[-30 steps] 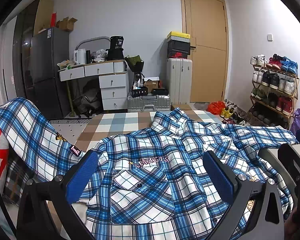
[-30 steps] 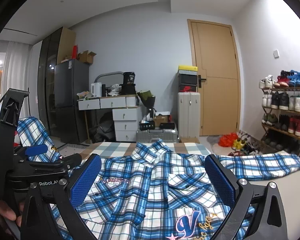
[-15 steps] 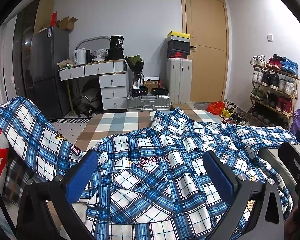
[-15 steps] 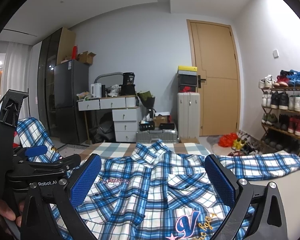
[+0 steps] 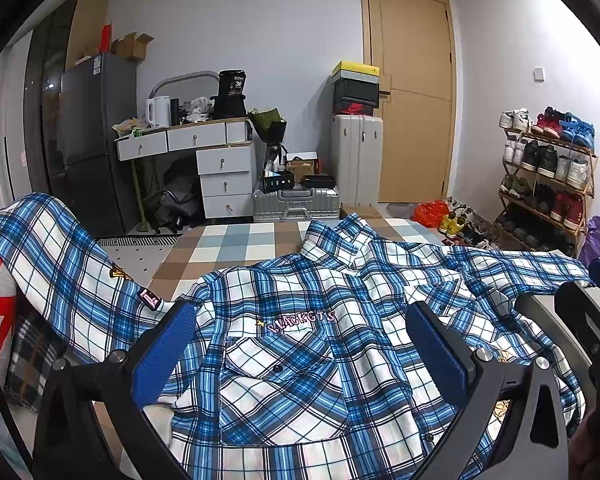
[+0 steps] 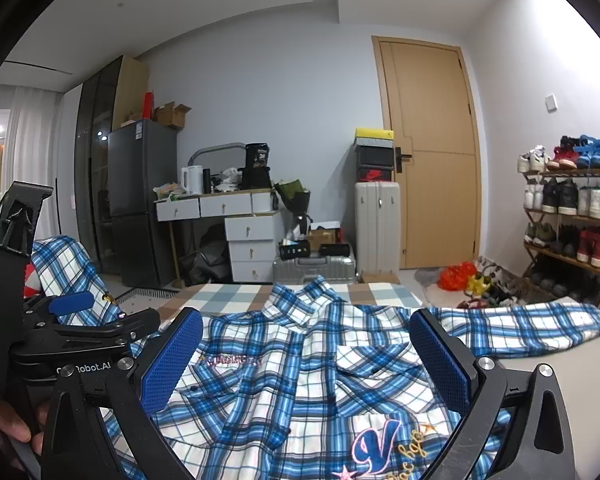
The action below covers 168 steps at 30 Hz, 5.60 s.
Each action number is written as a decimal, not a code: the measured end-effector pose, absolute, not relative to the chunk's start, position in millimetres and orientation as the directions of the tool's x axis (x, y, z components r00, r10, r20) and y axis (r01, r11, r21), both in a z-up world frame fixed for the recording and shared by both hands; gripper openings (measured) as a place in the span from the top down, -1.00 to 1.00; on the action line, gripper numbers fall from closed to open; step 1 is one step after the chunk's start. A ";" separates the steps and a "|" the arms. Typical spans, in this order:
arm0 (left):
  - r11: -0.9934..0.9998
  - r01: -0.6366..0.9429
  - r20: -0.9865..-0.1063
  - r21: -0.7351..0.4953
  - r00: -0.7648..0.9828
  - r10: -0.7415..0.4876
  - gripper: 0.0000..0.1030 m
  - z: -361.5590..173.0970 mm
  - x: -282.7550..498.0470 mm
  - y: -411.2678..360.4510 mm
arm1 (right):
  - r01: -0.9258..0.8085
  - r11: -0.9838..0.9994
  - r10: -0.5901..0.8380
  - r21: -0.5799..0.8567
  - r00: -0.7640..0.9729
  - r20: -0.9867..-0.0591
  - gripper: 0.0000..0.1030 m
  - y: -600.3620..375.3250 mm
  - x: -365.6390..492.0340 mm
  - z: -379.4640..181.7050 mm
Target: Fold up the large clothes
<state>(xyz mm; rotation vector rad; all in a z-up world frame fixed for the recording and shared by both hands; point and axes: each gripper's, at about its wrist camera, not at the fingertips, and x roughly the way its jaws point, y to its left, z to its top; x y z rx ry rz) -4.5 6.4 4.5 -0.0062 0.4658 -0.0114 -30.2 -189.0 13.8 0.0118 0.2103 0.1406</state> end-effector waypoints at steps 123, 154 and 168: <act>0.998 0.014 -0.535 0.063 0.845 0.022 -0.98 -9.3 6.6 60.9 | 0.139 0.987 -0.098 0.076 0.915 -0.392 0.94 -357.1 185.9 166.5; 0.993 -0.073 -0.462 -0.089 0.886 0.024 -0.98 -1.7 -11.8 128.5 | -0.349 0.810 0.585 0.471 0.411 -0.699 -0.90 -126.1 228.8 -101.5; 0.991 -0.129 -0.509 0.031 0.852 0.127 -0.98 -20.4 4.9 115.6 | -0.046 0.998 0.045 0.030 0.369 -0.929 -0.90 -255.2 249.1 -153.0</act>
